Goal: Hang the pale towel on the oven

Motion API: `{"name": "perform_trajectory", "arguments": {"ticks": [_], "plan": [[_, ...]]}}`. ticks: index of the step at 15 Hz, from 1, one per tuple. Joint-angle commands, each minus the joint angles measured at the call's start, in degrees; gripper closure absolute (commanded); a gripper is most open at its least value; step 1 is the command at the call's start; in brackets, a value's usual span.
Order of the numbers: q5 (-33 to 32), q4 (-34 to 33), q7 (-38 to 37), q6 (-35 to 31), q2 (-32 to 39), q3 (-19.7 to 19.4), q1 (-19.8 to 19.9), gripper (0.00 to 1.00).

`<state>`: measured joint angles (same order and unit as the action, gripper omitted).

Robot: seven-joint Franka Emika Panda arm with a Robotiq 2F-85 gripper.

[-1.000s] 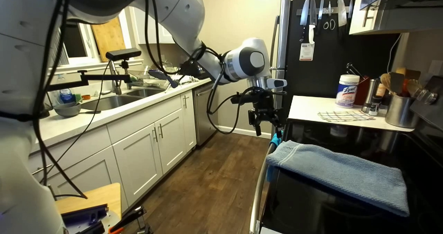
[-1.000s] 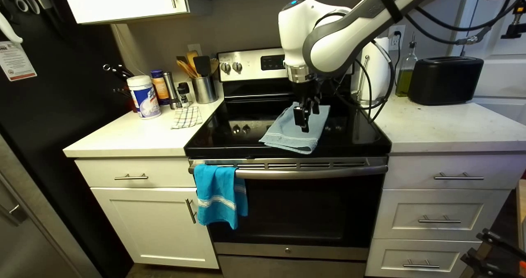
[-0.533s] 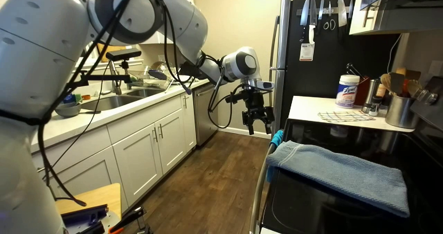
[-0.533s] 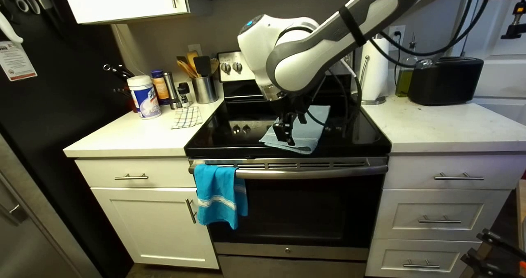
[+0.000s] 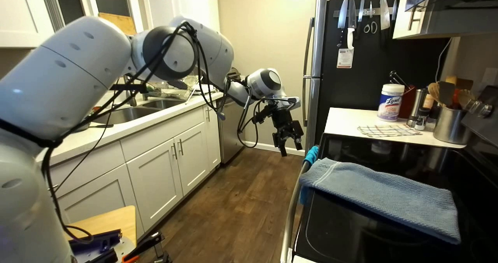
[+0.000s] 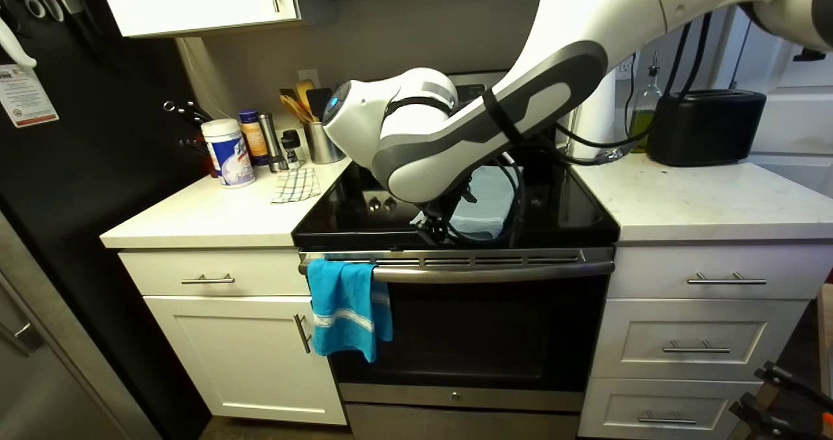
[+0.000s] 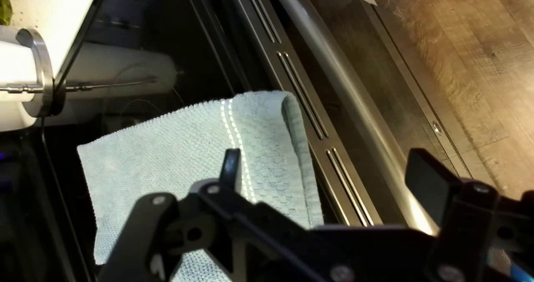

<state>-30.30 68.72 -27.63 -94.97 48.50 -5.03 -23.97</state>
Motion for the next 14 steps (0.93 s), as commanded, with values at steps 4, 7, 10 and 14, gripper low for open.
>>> {"name": "perform_trajectory", "arguments": {"ticks": [4,7,10,14], "plan": [[-4.45,-11.53,0.65,3.58,9.46,-2.57,-2.88,0.00],[-8.37,-14.64,1.45,3.55,12.32,-4.15,-4.50,0.00],[-12.02,-17.07,2.16,3.61,14.55,-5.64,-6.06,0.00],[-12.43,-16.51,0.48,1.98,14.58,-5.54,-6.27,0.00]]}}
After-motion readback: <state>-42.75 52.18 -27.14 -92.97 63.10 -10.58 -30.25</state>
